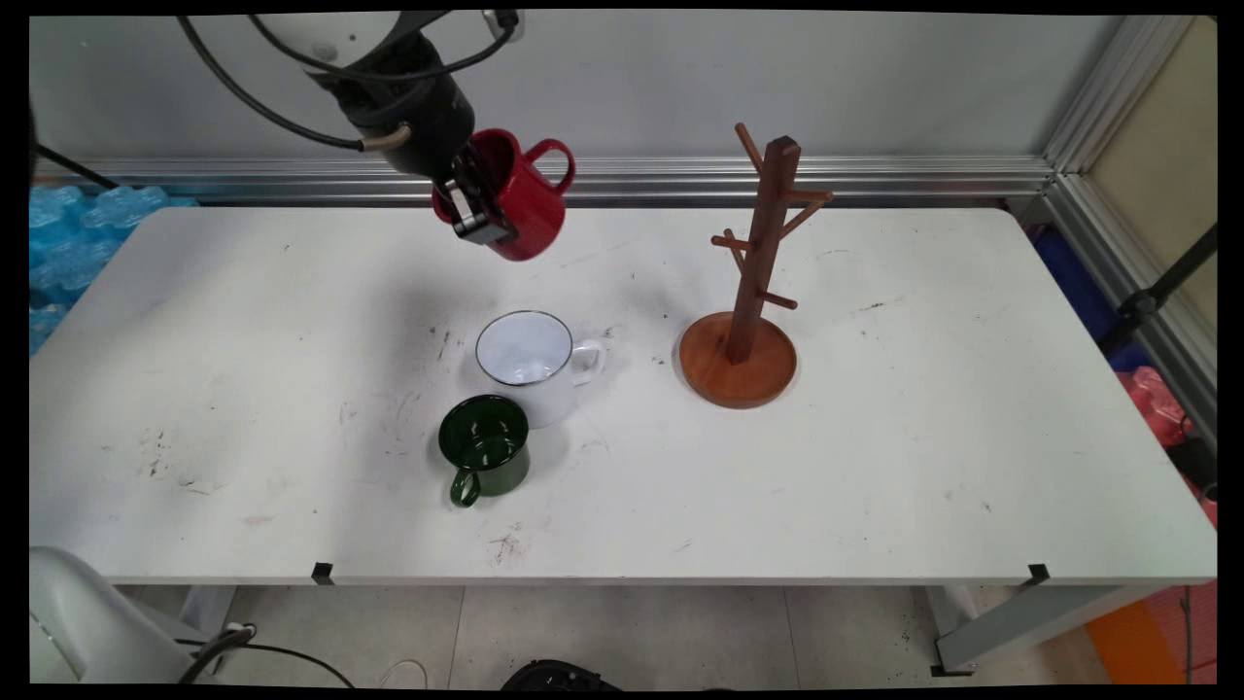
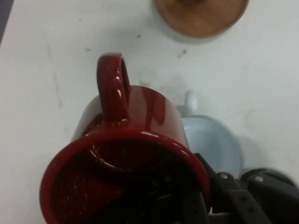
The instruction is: Place the picked object on the table
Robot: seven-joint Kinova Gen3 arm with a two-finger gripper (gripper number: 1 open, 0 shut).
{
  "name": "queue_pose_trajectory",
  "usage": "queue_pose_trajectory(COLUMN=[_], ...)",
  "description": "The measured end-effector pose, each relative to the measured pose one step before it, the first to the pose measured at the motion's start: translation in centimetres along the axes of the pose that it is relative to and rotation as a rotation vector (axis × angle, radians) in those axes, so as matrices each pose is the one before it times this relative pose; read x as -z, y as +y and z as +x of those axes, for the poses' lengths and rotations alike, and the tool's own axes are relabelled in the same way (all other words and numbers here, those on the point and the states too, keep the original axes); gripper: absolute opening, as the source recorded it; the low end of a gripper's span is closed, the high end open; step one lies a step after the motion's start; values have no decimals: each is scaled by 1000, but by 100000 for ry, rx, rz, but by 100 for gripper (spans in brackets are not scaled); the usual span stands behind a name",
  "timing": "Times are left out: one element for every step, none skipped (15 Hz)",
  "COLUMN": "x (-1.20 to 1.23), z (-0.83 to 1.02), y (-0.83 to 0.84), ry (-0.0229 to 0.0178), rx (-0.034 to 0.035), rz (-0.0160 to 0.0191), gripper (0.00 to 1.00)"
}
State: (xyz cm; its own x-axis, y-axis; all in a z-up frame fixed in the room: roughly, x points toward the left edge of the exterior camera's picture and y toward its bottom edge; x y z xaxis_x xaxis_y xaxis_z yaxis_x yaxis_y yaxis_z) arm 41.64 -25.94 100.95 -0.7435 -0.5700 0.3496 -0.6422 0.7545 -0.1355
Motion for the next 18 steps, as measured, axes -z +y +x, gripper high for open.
queue_pose_trajectory(x=[-456,-636,-757,-647,-861,-926,-954,-859,-859,-1004,-1014,-845,-959,-935,-773,-491,-843,-671], z=[-21,-12,9,15,35,19,29,55,71,115,158,71,117,132,108,75,146,131], y=[-805,-916,-922,-731,-857,-806,-732,-555,-477,-482,-397,-286,-295,-254,-195,-122,-200,-168], ry=[-1527,-1788,-1941,-1635,-2094,-2261,-2280,-1885,-1868,-2146,-2026,-1690,-1912,-1842,-1499,-935,-1576,-1254], rx=[-2124,-2185,-2095,-1589,-1849,-1871,-1913,-1615,-1557,-1747,-1573,-1136,-1253,-1266,-1008,-623,-1062,-833], rz=[83,42,140,157,333,303,231,74,-85,-267,-505,-523,-668,-692,-600,-406,-718,-566], gripper=[0,0,0,0,0,0,0,0,0,0,0,0,0,0,0,0,0,0])
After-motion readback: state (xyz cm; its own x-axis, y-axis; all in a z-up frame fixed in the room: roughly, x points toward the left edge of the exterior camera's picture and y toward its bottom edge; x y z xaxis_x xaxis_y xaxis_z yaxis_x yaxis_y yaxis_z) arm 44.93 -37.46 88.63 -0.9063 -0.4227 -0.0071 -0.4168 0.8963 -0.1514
